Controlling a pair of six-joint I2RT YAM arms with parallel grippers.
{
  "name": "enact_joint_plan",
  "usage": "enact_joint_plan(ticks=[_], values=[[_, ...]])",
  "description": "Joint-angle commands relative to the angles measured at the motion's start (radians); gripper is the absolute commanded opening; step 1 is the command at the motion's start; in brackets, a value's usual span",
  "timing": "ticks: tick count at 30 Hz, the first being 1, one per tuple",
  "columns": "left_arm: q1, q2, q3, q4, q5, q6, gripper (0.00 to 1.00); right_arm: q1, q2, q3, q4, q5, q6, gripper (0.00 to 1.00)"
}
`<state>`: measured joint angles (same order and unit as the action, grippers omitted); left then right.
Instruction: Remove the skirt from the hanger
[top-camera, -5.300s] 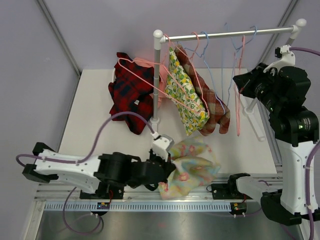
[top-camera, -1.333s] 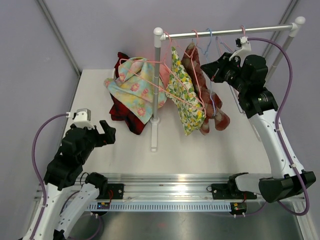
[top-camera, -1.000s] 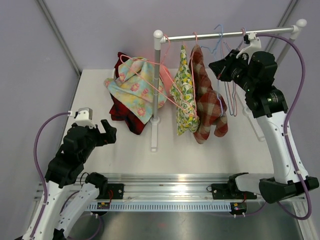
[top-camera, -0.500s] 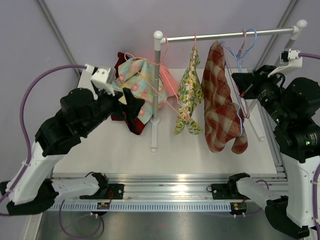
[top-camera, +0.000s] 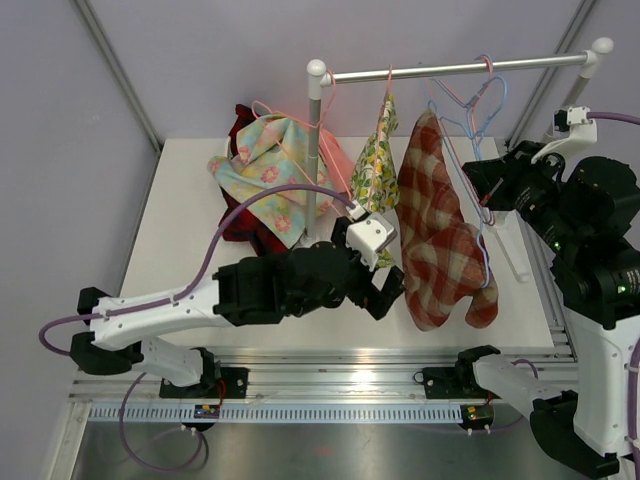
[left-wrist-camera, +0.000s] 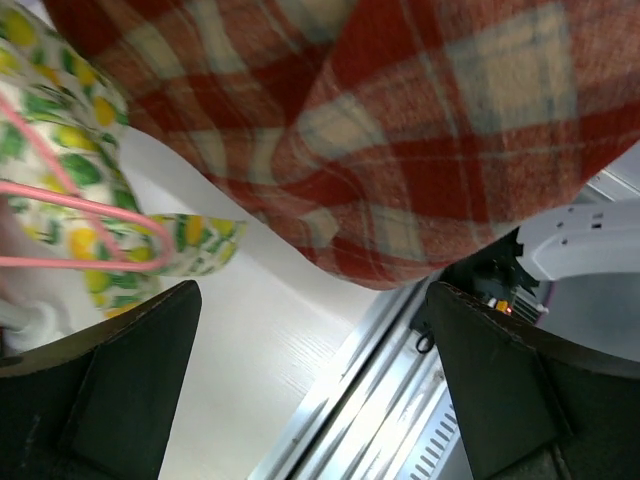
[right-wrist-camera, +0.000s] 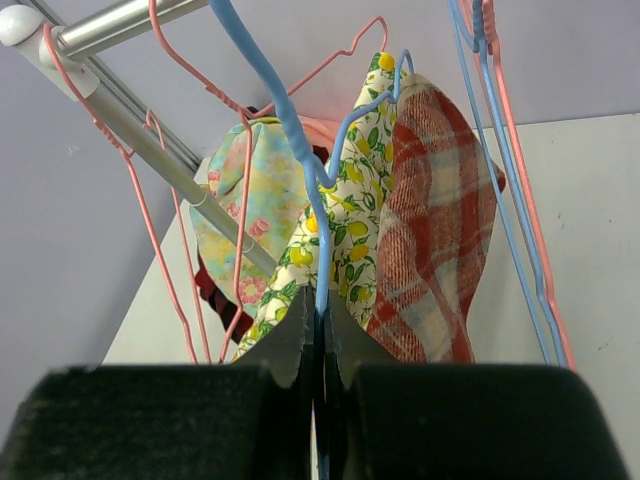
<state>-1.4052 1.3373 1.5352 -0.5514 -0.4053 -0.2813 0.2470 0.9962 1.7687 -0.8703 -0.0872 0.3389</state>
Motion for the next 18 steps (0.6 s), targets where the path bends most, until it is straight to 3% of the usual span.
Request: enact_joint_plan(ticks=[1,9,18], values=[[-0.034,-0.008,-0.032,0.24,0.039,-0.048,0.99,0.001,-0.024,0.075,0.05,0.017,0.021,0.0],[-0.067,0.169,0.063,0.35,0.198,-0.059,0.99,0.001,-0.047,0.089,0.031,0.003,0.048,0.0],[-0.087,0.286,0.144,0.381,0.258,-0.068,0.99,0.0,-0.036,0.147,-0.012,0.014,0.028,0.0]])
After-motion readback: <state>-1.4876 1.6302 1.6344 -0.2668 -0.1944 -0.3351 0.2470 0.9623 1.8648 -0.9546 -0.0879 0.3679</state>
